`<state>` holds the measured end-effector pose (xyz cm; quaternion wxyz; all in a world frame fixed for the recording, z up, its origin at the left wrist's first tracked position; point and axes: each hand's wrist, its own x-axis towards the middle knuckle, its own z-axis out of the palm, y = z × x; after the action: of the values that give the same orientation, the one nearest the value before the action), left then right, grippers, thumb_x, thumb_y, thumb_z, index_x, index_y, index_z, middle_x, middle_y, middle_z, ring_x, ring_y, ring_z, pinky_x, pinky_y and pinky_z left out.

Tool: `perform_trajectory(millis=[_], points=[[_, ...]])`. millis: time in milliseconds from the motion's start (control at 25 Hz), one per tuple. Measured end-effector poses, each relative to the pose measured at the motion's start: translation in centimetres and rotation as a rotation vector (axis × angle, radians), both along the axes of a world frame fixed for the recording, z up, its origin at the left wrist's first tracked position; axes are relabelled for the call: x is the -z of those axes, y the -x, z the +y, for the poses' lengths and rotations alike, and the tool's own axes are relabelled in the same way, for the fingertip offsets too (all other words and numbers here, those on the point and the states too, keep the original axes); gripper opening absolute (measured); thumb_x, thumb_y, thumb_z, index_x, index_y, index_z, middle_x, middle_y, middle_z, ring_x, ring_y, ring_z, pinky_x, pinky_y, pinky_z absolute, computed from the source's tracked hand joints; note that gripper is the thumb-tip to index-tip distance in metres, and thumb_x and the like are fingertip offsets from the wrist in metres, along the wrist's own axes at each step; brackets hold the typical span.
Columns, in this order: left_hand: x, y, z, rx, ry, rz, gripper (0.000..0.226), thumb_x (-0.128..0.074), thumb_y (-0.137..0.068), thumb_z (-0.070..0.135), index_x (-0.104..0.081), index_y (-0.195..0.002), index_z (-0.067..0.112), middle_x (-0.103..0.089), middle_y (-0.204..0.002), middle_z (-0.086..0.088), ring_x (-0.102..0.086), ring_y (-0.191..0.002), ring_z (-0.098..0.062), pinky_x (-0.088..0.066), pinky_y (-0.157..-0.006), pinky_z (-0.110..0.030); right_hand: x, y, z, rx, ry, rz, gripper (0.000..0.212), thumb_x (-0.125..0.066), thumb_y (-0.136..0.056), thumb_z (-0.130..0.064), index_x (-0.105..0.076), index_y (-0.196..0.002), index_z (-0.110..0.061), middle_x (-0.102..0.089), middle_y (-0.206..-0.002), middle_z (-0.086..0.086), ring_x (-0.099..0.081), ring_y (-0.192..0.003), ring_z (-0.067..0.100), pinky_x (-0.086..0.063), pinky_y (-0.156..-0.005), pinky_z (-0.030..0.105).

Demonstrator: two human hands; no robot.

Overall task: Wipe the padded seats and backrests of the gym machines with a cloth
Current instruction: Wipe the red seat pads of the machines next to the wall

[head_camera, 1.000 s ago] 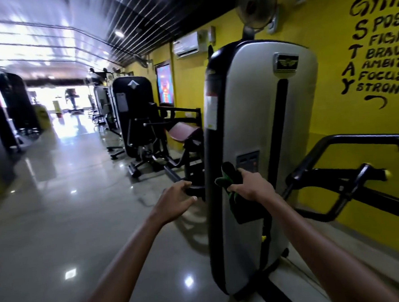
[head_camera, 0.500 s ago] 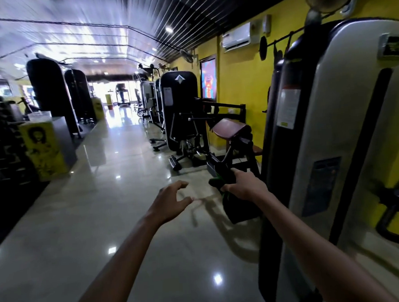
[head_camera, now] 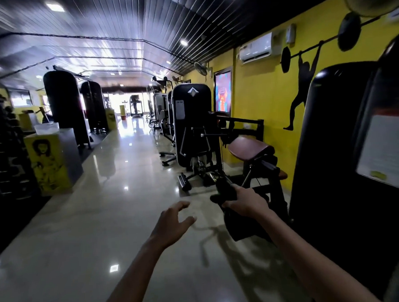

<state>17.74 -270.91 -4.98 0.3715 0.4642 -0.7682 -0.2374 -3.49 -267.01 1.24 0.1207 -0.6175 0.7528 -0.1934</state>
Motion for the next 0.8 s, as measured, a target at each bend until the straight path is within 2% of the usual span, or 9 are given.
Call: perform_trajectory(millis=[200,400,520,680,800], points=[[1.9,1.3,-12.7,-0.014,-0.053,0.023,0.043,-0.070,-0.085,0.023,-0.058,-0.125,0.014,-0.060,-0.128,-0.002,-0.052,-0.122,-0.013,-0.038,-0.090,-0.017,2.4,0.3,-12.2,-0.025,-0.043,0.003,0.053,-0.061,-0.084,-0.042,-0.047,-0.131,-0.023,-0.057,-0.126,0.008,-0.056,-0.115,0.027,-0.048,-0.090,0.036],[2.7,1.2,-27.8,0.049,-0.033,-0.012,0.046,-0.069,-0.086,0.027,-0.056,-0.128,0.017,-0.057,-0.132,0.000,-0.050,-0.124,-0.013,-0.042,-0.097,-0.026,3.4,0.9,-26.1,0.025,-0.039,0.015,0.062,-0.059,-0.083,-0.047,-0.040,-0.138,-0.026,-0.056,-0.127,0.008,-0.056,-0.115,0.028,-0.049,-0.091,0.038],[1.7,1.3,-37.9,0.086,-0.043,-0.043,0.047,-0.070,-0.085,0.027,-0.055,-0.128,0.015,-0.057,-0.131,-0.001,-0.049,-0.123,-0.012,-0.042,-0.096,-0.024,2.5,1.4,-35.1,0.075,-0.037,-0.019,0.065,-0.060,-0.083,-0.046,-0.037,-0.141,-0.029,-0.056,-0.129,0.007,-0.055,-0.117,0.027,-0.048,-0.092,0.037],[0.3,3.2,-49.2,0.137,-0.023,-0.018,0.044,-0.071,-0.084,0.023,-0.058,-0.125,0.012,-0.059,-0.122,0.002,-0.050,-0.111,-0.004,-0.042,-0.092,-0.021,2.4,2.6,-44.7,0.106,-0.016,-0.049,0.066,-0.059,-0.084,-0.047,-0.034,-0.142,-0.029,-0.057,-0.128,0.004,-0.056,-0.116,0.025,-0.047,-0.088,0.035],[1.5,5.3,-56.7,0.220,-0.055,-0.037,0.045,-0.071,-0.085,0.022,-0.057,-0.127,0.012,-0.058,-0.125,0.002,-0.051,-0.118,-0.008,-0.041,-0.095,-0.021,3.6,4.2,-52.2,0.161,-0.042,-0.063,0.066,-0.059,-0.082,-0.049,-0.035,-0.141,-0.029,-0.057,-0.129,0.004,-0.055,-0.116,0.025,-0.047,-0.091,0.037]])
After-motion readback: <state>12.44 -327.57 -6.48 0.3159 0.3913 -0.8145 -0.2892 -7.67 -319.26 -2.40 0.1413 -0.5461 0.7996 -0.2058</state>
